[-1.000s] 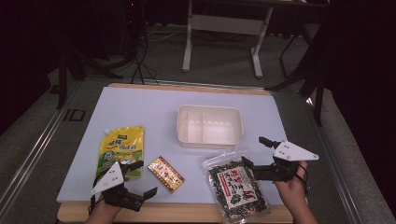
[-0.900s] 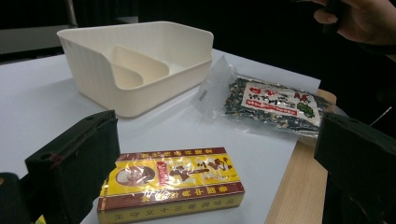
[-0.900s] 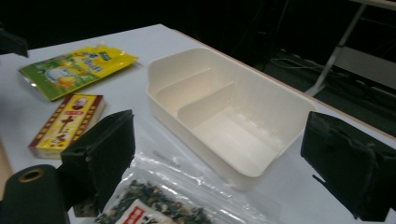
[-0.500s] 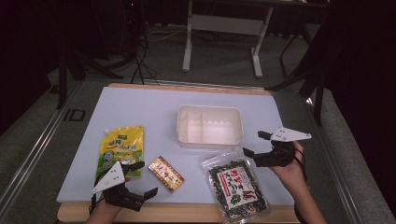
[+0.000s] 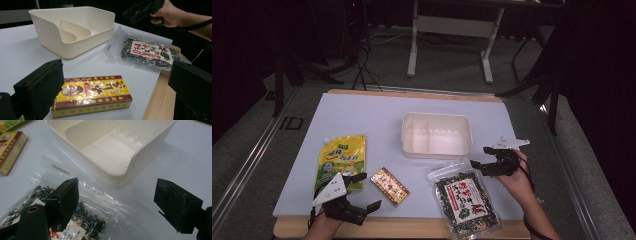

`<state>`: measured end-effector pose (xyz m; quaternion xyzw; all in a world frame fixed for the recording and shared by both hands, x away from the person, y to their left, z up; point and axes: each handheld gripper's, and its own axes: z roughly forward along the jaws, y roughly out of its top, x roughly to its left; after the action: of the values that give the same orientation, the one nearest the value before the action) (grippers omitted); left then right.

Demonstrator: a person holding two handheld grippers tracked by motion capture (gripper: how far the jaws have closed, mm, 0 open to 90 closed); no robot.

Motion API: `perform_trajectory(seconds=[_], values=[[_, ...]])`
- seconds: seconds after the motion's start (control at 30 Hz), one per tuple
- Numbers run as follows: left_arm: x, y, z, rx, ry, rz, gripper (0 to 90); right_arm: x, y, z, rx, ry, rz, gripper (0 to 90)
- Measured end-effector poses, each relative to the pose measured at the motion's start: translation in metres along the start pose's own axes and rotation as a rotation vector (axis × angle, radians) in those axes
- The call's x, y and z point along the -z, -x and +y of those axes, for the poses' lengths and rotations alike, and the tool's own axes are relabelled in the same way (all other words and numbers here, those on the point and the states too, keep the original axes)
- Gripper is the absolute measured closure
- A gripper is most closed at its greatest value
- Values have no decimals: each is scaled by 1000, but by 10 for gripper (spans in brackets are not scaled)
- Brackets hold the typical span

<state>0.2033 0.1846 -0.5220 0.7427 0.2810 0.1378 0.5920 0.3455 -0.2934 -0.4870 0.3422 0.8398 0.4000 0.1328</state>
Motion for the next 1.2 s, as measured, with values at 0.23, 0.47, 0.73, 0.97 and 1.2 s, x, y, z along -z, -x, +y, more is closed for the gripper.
perform_trajectory(seconds=[0.23,0.47,0.73,0.97,1.2], values=[[0,-1,0,-12,-2,17,5,-13,10,-3,-22,-37,28,213],[-1,-1,0,-32,-13,34,5,-22,19,-4,-47,-58,55,214],[-1,-2,-1,-35,-21,45,5,-32,28,-10,-77,-83,106,217],[-2,-3,-1,-33,-25,44,5,-41,29,-15,-82,-137,141,229],[-2,-4,-1,-26,-27,43,5,-45,30,-20,-102,-167,201,385]])
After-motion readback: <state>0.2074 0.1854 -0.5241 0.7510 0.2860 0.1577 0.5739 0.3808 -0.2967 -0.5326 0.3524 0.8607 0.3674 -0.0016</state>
